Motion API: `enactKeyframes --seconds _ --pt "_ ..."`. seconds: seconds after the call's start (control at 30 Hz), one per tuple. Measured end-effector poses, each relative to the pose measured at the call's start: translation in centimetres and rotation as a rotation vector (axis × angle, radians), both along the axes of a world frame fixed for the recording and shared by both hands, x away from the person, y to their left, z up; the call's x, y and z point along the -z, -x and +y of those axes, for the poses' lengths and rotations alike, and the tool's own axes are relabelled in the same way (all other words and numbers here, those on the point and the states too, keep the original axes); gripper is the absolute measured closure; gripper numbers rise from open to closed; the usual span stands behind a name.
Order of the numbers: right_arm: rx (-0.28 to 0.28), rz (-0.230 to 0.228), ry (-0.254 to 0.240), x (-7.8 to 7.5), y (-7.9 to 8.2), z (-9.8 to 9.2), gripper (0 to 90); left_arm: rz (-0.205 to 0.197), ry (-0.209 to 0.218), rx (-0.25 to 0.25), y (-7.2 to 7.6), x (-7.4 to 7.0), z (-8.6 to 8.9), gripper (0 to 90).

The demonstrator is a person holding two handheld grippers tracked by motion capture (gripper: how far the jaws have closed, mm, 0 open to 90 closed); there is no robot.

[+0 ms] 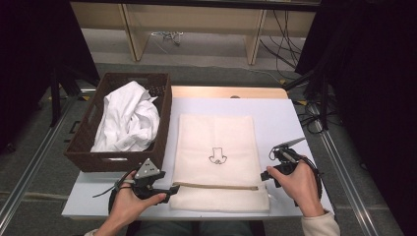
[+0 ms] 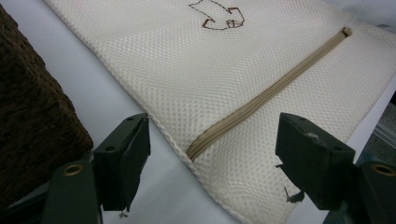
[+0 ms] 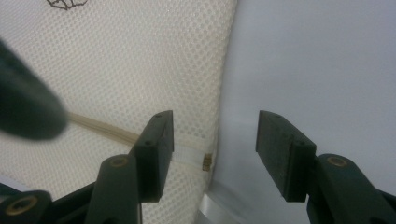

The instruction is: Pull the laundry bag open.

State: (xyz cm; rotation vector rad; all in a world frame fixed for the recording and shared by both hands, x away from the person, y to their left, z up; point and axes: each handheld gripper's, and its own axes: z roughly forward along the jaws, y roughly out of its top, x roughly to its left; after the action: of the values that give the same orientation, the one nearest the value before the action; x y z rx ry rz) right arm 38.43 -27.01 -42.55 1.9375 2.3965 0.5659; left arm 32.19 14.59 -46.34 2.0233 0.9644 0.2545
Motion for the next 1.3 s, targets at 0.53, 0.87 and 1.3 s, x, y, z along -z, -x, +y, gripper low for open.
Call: enactKeyframes --seconds 0.53,0.87,1.3 --pt "0.008 0.124 0.034 0.5 0.0 0.5 58.6 -0.019 0.003 -0.001 0.1 -0.2 -0.2 27.8" --pt "0.033 0.228 0.016 1.0 -0.2 1.0 62.3 -0.005 0.025 0.002 0.1 0.0 -0.5 29.0" --pt "-0.063 0.208 0.066 2.4 -1.1 1.4 68.6 -0.003 0.021 0.018 0.1 0.0 -0.5 29.3"
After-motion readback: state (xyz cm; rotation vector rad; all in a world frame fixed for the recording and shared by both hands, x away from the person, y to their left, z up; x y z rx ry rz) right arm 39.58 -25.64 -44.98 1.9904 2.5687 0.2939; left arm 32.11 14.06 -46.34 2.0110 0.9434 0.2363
